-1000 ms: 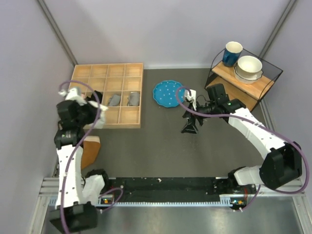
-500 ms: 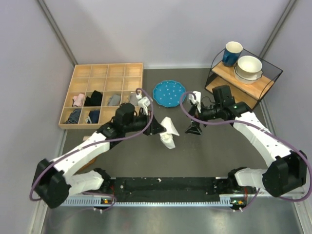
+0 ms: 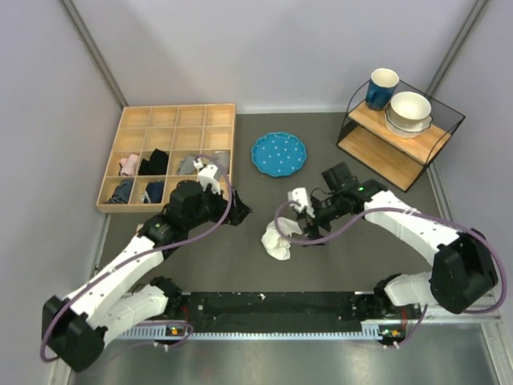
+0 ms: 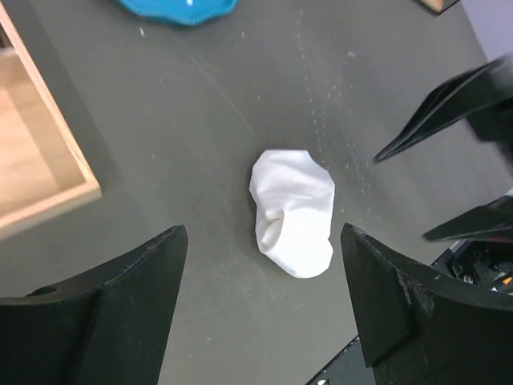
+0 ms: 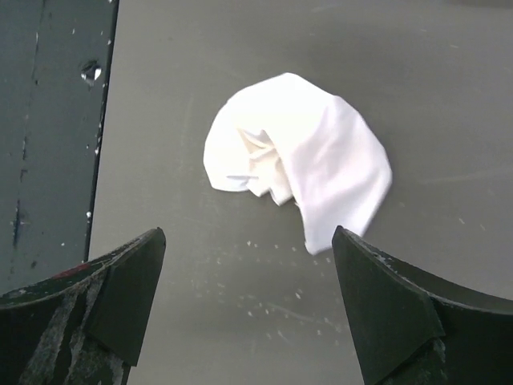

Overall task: Roll the underwear
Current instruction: Place the underwear at the center of the board, then flatten out the underwear at the center of the board.

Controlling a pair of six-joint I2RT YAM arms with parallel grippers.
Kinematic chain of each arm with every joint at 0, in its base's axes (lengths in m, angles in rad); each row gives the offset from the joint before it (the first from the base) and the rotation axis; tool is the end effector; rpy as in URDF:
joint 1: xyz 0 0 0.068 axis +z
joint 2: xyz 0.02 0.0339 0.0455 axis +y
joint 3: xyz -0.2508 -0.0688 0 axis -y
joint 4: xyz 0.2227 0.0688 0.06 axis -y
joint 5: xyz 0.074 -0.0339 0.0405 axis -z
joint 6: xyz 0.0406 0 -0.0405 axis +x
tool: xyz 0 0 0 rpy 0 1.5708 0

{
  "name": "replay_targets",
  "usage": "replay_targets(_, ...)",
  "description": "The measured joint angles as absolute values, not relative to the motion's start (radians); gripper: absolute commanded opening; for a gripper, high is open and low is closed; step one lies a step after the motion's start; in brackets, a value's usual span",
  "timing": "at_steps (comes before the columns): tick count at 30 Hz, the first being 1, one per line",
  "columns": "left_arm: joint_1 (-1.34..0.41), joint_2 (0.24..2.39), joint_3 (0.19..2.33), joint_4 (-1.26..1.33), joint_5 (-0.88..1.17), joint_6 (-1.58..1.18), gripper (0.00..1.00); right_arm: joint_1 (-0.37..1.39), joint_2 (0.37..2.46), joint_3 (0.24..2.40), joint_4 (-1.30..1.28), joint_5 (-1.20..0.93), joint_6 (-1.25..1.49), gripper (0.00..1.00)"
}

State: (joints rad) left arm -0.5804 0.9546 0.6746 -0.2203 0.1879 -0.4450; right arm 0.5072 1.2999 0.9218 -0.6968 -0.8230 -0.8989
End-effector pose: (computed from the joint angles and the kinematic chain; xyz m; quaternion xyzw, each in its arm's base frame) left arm 0.1678 -0.1191 0.2597 0.1057 0.8512 -0.3194 0.4029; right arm 0.1869 0.1379 0.2393 -0.6493 0.6143 0.3366 0.2961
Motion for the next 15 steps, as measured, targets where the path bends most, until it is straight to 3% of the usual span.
replay_targets(5,-0.572,0.841,0.644,-0.227,0.200,-0.412,0.75,0.628,1.408,0.923,-0.650,-0.686,-0.913,0.73)
replay_targets(12,-0.572,0.843,0.369,-0.125,0.361,-0.542,0.73,0.633,1.496,0.924,-0.587,-0.575,-0.904,0.58)
replay_targets(15,-0.580,0.890,0.299,-0.041,0.418,-0.607,0.70,0.639,1.525,0.924,-0.582,-0.561,-0.894,0.46)
